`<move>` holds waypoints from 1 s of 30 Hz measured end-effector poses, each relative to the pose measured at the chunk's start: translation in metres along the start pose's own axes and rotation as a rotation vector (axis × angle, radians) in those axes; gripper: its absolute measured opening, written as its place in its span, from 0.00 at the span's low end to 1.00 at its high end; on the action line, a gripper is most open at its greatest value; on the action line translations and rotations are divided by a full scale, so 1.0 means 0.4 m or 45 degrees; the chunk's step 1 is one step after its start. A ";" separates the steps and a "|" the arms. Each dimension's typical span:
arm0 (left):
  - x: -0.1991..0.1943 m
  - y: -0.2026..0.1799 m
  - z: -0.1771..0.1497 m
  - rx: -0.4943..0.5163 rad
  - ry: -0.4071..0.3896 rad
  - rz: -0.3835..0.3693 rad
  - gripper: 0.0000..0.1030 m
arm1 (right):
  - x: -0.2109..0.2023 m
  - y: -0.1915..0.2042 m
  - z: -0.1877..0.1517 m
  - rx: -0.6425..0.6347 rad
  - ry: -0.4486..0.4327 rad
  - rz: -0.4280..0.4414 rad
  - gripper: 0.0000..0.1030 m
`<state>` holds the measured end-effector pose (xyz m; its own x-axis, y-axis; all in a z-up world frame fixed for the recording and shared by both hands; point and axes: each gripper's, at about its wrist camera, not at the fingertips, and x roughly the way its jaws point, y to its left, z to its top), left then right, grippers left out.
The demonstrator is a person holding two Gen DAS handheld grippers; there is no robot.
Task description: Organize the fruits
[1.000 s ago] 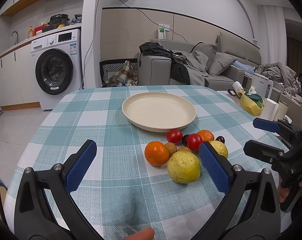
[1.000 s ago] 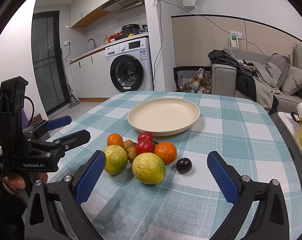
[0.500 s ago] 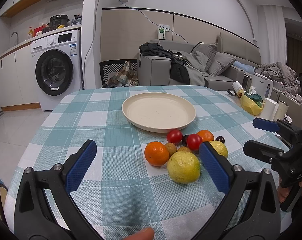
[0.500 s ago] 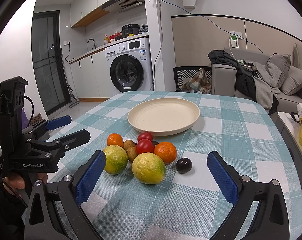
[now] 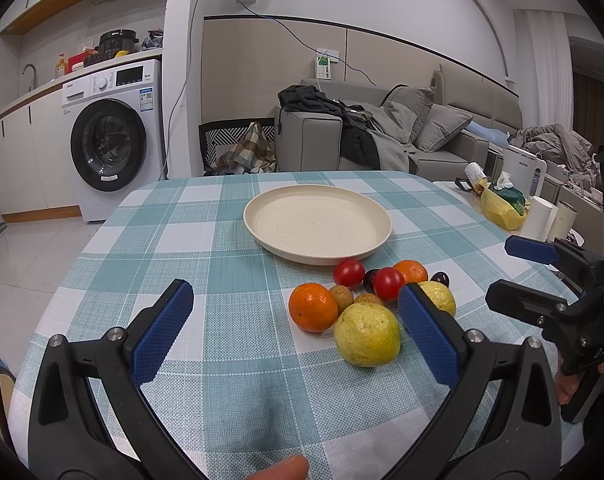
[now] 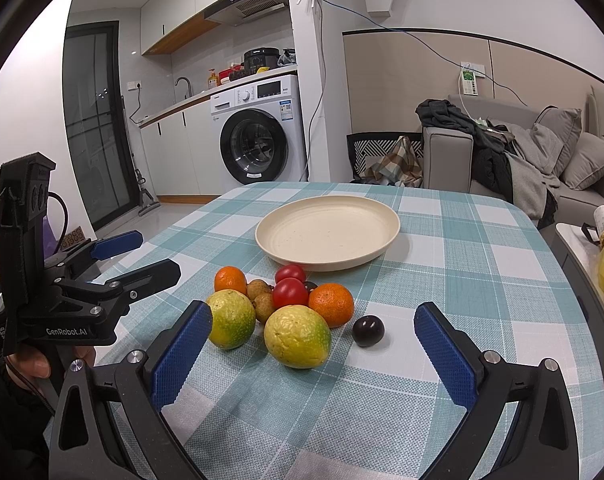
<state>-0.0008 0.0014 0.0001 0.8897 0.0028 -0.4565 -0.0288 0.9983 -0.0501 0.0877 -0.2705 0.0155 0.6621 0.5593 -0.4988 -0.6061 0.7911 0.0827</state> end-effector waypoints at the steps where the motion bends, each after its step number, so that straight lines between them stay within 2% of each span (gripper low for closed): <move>1: 0.000 0.000 0.000 0.000 0.000 0.000 0.99 | 0.000 0.000 0.000 0.000 0.001 0.000 1.00; 30: 0.006 -0.002 0.005 0.012 0.010 -0.009 0.99 | 0.002 0.001 -0.002 -0.005 0.007 -0.009 1.00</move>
<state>0.0023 0.0006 0.0009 0.8861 -0.0046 -0.4634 -0.0185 0.9988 -0.0452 0.0878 -0.2700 0.0145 0.6638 0.5523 -0.5043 -0.6033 0.7940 0.0755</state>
